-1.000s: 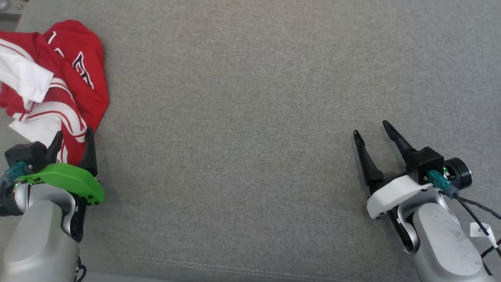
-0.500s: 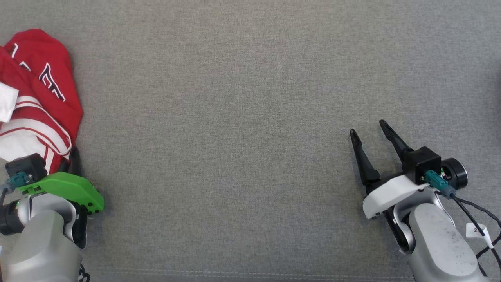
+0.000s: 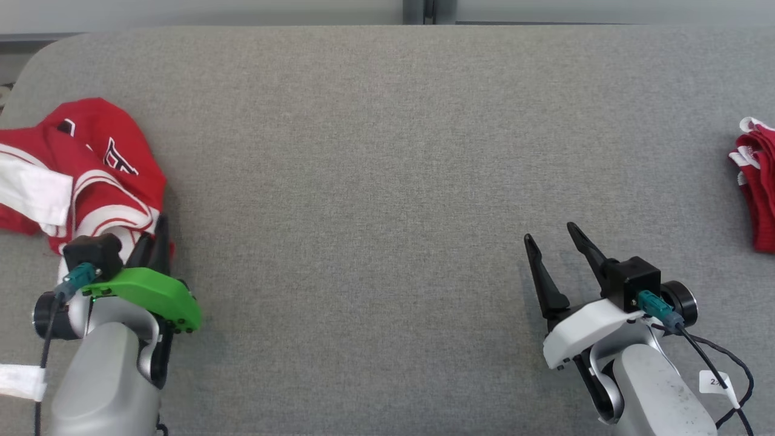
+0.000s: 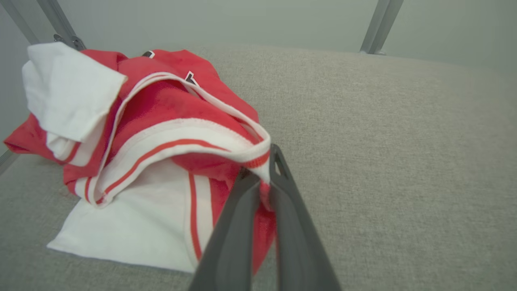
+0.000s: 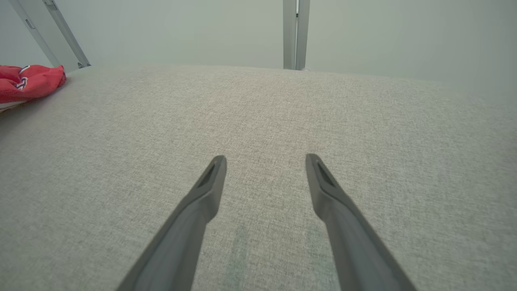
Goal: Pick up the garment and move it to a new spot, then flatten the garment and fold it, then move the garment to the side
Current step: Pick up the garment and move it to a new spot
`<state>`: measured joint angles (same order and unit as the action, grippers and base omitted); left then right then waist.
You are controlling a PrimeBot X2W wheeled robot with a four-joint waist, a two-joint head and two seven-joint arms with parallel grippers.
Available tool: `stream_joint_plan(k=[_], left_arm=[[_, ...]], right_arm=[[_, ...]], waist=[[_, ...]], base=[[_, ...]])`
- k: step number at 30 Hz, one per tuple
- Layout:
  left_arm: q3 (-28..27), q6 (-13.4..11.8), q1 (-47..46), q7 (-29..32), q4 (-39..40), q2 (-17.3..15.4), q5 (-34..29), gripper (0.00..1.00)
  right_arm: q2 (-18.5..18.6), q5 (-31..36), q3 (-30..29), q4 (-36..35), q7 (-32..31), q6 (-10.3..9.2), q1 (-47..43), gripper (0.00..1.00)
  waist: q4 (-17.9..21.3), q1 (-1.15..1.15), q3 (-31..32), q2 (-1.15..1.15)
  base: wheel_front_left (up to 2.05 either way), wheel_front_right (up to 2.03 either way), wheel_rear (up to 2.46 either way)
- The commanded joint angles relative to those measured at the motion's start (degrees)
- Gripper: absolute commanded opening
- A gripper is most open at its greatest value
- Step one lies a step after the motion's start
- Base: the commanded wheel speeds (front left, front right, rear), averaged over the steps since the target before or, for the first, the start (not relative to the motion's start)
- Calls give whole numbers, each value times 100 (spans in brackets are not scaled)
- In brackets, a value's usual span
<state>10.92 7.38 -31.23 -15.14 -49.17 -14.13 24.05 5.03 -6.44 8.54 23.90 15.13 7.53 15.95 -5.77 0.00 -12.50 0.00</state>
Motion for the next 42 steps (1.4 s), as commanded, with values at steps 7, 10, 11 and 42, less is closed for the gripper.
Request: stream_joint_plan(k=[7, 10, 11, 42], left_arm=[[637, 14, 259, 4, 787, 496, -217, 0], [1163, 13, 110, 3, 1006, 578, -177, 0], [1355, 14, 46, 2, 1090, 619, -166, 0], [1442, -185, -291, 3, 1026, 916, -367, 100]], right_arm=[[-107, -80, 71, 95, 1, -10, -142, 100], [-133, -113, 68, 108, 0, -11, -110, 100], [-144, -105, 80, 103, 1, -10, -95, 100], [-208, -280, -138, -51, 1, -10, -75, 100]], waist=[[538, 0, 367, 0], [808, 0, 382, 0], [906, 0, 379, 0], [1711, 0, 259, 0]], base=[[0, 0, 0], [0, 0, 0], [0, 0, 0], [0, 0, 0]])
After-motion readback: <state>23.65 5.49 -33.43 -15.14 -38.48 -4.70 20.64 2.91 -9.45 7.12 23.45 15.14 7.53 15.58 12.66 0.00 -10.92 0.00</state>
